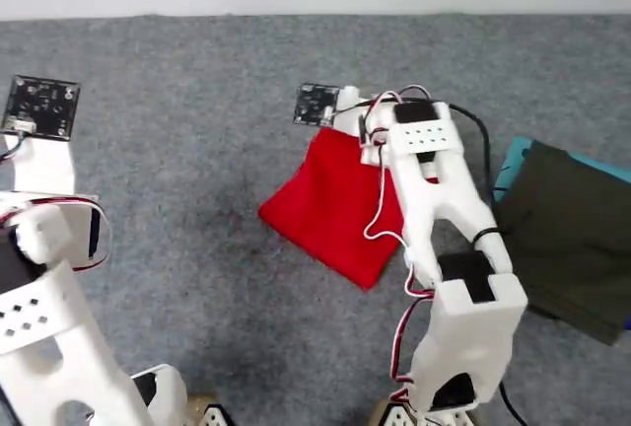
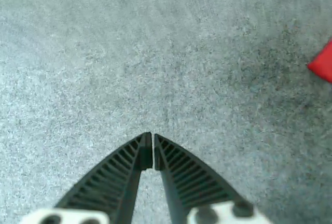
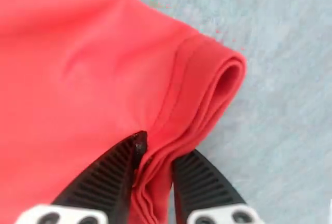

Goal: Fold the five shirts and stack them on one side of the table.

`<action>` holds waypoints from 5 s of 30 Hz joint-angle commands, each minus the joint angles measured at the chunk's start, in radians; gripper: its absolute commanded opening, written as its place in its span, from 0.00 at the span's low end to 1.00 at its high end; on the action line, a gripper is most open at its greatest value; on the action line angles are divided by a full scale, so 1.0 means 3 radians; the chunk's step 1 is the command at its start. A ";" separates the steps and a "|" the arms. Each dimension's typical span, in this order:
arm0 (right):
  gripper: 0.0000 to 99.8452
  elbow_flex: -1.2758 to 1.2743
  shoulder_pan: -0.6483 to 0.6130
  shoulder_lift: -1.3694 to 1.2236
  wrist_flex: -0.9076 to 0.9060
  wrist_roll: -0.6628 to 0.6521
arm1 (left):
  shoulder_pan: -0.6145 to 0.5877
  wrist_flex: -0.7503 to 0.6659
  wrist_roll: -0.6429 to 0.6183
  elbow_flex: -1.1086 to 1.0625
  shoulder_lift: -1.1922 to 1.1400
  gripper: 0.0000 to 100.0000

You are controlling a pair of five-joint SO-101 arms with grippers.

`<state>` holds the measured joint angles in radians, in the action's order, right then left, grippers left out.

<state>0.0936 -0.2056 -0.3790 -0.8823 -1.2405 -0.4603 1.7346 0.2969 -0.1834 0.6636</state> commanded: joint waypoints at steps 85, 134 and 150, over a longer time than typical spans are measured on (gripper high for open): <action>0.01 0.0215 0.0437 0.1639 -0.2350 0.4470 | -0.0015 0.0056 0.0215 0.0003 0.0051 0.01; 0.03 -0.0358 0.2253 0.1634 -0.2452 0.2271 | 0.0000 0.0061 0.0210 -0.0003 0.0056 0.01; 0.01 0.0199 0.2089 0.1092 -0.2764 0.2486 | -0.0010 0.0061 0.0205 -0.0003 0.0072 0.01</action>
<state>0.0614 0.4373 -0.1672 -1.6387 -0.5025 -0.4603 1.7346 0.3552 -0.1880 0.6636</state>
